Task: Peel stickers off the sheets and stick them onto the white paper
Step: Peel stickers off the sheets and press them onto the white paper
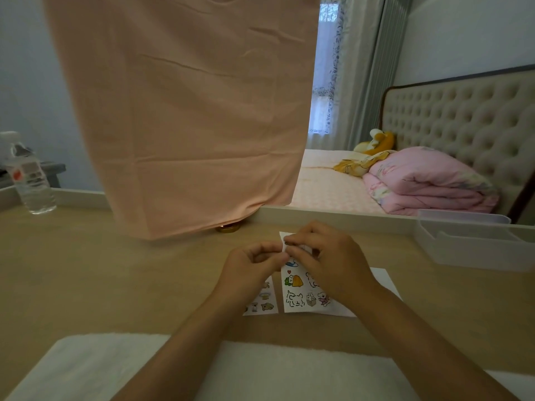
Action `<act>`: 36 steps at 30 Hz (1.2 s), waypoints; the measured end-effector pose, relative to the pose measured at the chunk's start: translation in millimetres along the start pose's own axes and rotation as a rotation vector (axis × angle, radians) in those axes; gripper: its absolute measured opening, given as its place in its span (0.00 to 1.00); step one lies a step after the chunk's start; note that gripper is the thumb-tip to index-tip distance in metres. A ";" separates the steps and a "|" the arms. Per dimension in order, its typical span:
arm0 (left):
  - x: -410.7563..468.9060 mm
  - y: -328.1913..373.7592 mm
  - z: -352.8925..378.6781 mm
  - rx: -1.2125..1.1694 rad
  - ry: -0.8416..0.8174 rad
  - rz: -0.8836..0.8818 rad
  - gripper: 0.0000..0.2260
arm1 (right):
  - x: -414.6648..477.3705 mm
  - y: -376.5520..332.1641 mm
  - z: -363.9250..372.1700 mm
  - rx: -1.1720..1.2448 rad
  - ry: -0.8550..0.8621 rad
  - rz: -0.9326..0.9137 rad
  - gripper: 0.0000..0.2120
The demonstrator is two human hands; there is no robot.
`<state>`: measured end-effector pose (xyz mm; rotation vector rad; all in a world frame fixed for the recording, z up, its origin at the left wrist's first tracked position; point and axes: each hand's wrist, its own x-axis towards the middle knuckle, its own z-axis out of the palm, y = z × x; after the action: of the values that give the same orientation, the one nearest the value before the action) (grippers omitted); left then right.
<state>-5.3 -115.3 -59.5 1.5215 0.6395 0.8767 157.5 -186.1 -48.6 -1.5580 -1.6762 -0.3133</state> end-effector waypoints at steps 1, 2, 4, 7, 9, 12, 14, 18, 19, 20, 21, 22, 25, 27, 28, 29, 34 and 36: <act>-0.6 0.1 0.2 0.005 -0.002 0.009 0.06 | -0.2 -0.1 0.1 0.003 0.001 0.007 0.17; -1.5 0.8 0.8 0.009 -0.003 0.014 0.06 | -0.4 0.6 0.3 0.010 0.003 0.016 0.15; -2.5 3.1 2.8 0.002 -0.004 0.007 0.05 | -0.8 0.2 0.9 0.016 0.010 0.037 0.10; -2.1 4.4 4.5 -0.042 -0.018 -0.021 0.06 | 0.5 -3.5 -0.4 0.022 0.004 0.095 0.14; -2.4 6.1 4.0 -0.050 -0.018 -0.037 0.07 | 4.5 -5.1 -5.9 0.076 -0.038 0.222 0.18; -2.3 8.8 0.2 -0.011 -0.031 -0.051 0.07 | 9.6 -0.3 -14.9 0.170 -0.083 0.370 0.07; -2.4 9.4 -2.8 0.080 -0.092 -0.041 0.07 | 9.7 -0.2 -18.6 0.165 -0.126 0.398 0.07; -5.9 13.6 -6.0 0.245 -0.221 0.010 0.07 | 12.2 -1.5 -22.1 0.224 -0.108 0.446 0.07; -5.8 14.7 -6.2 0.252 -0.193 0.020 0.07 | 12.8 -1.1 -22.8 0.242 -0.110 0.451 0.07; -5.4 15.4 -6.3 0.254 -0.139 0.037 0.07 | 13.2 -0.8 -23.4 0.244 -0.133 0.445 0.08; -5.0 15.5 -6.5 0.251 -0.073 0.061 0.07 | 13.2 -0.8 -24.2 0.238 -0.172 0.434 0.08; -4.2 15.2 -7.2 0.238 -0.015 0.085 0.08 | 13.3 -2.2 -25.0 0.248 -0.208 0.430 0.09; -3.9 15.6 -10.7 0.164 -0.036 0.069 0.08 | 14.2 -6.8 -27.9 0.445 -0.226 0.529 0.11; -5.0 16.6 -12.6 0.150 -0.130 0.012 0.09 | 14.3 -7.6 -29.4 0.510 -0.215 0.583 0.11; -5.4 17.0 -12.6 0.149 -0.152 -0.006 0.09 | 13.6 -6.8 -28.6 0.461 -0.212 0.571 0.10; -5.3 16.9 -12.2 0.147 -0.153 -0.022 0.10 | 12.0 -4.8 -26.6 0.328 -0.203 0.515 0.08; -5.4 12.3 -5.4 0.099 -0.069 -0.018 0.09 | 5.3 -15.3 -14.2 -0.017 -0.021 0.115 0.08; -5.6 10.9 -4.1 0.090 -0.043 0.043 0.09 | 4.2 -18.3 -9.0 0.020 -0.023 0.064 0.07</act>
<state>-12.8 -119.1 -49.6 1.6362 0.6237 0.8555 144.6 -192.8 -33.7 -1.6023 -1.6389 -0.2451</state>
